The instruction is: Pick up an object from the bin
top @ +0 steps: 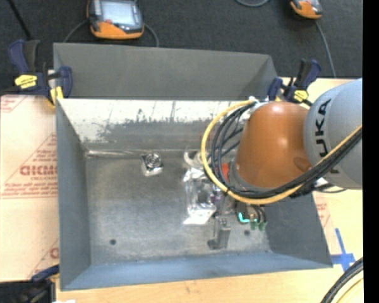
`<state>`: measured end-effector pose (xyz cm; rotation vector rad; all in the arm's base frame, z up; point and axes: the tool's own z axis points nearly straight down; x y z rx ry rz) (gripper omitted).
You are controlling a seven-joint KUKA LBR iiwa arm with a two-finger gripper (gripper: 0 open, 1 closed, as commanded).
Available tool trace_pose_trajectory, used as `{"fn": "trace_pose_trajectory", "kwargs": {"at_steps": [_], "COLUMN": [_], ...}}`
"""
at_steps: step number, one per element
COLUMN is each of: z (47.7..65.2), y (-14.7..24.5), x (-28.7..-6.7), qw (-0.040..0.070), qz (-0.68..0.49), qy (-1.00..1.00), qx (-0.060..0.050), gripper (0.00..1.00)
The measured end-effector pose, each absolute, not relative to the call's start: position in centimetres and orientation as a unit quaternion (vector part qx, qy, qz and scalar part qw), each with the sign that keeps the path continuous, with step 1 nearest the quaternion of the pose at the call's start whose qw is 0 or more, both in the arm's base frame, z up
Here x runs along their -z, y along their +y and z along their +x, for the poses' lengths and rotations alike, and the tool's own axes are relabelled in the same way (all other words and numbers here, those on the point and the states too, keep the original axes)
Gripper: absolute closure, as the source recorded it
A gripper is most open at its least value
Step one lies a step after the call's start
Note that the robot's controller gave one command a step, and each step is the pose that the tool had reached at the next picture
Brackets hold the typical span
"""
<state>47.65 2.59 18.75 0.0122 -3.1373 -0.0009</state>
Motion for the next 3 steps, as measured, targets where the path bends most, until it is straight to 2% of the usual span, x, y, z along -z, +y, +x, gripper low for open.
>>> {"fn": "trace_pose_trajectory", "kwargs": {"at_steps": [1,2,3], "z": [53.9,56.1,62.8], "y": [-10.4,-7.9,-7.5], "x": [-17.0,-9.7,-7.2], "qw": [-0.003,0.000,-0.005], "qz": [0.076,0.044,0.044], "qy": [-0.997,-0.999,-0.999], "qx": [-0.002,0.001,-0.001], "gripper": [0.00,0.00,0.00]}}
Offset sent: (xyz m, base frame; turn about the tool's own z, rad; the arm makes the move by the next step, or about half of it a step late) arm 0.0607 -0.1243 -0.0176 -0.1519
